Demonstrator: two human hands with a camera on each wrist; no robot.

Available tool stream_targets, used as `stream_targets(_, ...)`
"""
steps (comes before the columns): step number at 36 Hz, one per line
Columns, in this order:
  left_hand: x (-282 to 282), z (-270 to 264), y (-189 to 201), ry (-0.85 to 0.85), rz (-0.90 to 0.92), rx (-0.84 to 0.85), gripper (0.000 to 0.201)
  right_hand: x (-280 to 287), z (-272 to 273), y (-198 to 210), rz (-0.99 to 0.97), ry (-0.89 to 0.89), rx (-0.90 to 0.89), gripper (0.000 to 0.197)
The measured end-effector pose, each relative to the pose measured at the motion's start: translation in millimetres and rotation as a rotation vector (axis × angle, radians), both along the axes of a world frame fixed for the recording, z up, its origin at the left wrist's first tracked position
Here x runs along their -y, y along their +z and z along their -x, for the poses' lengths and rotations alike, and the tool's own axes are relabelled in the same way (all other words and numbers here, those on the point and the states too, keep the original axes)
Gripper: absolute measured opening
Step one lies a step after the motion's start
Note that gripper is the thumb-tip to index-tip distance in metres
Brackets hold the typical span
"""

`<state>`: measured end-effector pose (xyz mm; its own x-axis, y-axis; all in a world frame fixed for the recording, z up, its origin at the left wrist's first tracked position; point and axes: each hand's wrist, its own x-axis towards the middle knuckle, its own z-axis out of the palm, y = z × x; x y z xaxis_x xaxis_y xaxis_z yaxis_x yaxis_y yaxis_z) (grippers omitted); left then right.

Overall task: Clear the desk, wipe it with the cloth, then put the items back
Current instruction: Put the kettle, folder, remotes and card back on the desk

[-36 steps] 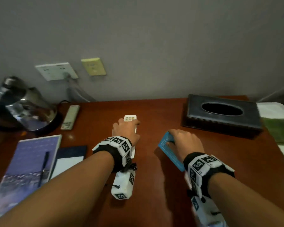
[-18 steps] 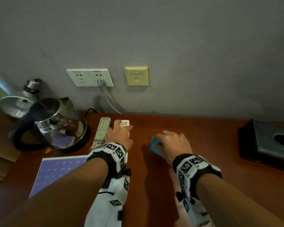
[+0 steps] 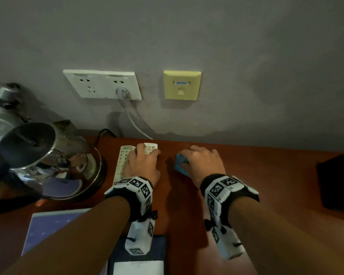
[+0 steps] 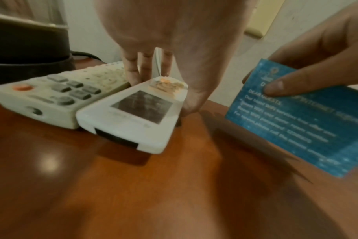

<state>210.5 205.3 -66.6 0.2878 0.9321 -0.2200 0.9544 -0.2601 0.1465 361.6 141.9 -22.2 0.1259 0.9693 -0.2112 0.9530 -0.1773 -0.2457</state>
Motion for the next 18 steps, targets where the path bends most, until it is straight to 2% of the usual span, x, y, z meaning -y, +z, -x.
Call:
stream_targets(3, -1.9, 3.0, 3.5, -0.019, -0.093, -0.037, 0.057, -13.7, 4.4, -2.0, 0.01, 0.016, 0.005, 0.038)
stream_targets(6, -2.7, 6.2, 8.3, -0.026, -0.186, 0.007, 0.051, -24.6, 12.0, -4.4, 0.015, 0.036, 0.014, 0.038)
stream_targets(10, -7.3, 13.6, 13.0, 0.004, -0.209, 0.052, 0.047, -32.4, 26.3, -8.1, -0.005, 0.066, 0.026, 0.038)
stream_targets(18, -5.8, 30.4, 14.8, 0.038, -0.2, 0.027, 0.048, -32.5, 44.1, -17.6, -0.012, 0.076, 0.046, 0.041)
